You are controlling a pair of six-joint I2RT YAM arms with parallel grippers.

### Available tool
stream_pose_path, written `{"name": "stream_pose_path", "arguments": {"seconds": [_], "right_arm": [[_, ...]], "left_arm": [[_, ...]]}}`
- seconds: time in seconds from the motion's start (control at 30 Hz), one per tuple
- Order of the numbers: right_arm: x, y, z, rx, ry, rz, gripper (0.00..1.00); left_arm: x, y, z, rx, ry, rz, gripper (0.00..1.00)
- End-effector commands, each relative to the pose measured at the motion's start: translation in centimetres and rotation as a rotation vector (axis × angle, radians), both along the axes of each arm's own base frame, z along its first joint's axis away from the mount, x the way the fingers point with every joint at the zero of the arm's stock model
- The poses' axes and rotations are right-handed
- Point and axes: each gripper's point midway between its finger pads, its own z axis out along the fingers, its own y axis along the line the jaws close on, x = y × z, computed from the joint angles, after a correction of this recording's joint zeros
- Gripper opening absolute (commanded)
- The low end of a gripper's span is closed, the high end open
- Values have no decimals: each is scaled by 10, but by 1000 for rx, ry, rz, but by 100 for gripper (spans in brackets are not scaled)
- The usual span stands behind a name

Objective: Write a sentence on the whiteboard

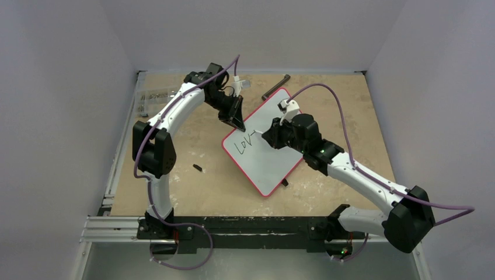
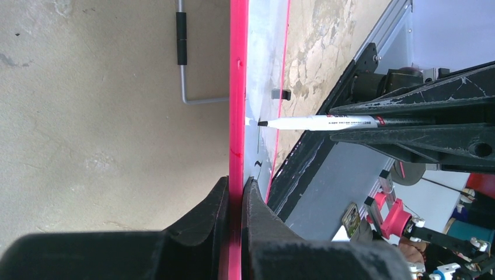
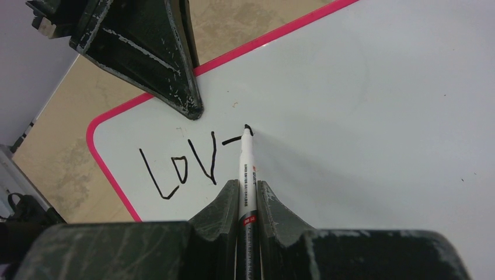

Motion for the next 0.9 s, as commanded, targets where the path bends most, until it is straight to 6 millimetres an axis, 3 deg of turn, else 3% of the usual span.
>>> {"name": "stream_pose_path", "arguments": {"seconds": [0.0,0.3,0.87], "right_arm": [[1,16,17,58,-17,65,0],[-6,19,5,41,5,108,0],[-31,2,-25,19,73,107,0]], "left_arm": [[7,13,6,78,-107,7,0],[7,13,7,77,-112,7,0],[7,13,8,76,-114,7,0]]}}
